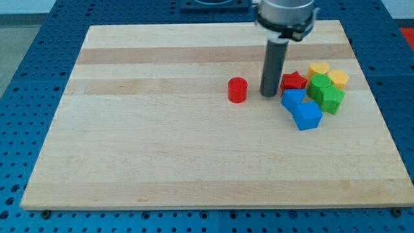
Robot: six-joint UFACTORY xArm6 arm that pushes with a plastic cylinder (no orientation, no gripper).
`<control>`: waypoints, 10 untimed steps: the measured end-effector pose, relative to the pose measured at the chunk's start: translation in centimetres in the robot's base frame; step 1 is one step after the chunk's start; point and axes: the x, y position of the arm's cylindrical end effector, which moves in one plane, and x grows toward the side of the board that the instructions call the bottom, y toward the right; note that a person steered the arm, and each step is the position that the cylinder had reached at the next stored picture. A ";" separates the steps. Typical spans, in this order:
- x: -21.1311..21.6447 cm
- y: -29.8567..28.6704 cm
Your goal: Move red circle into the red star
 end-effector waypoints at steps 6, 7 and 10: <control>3.0 -10.7; 0.6 -10.7; 1.2 -7.1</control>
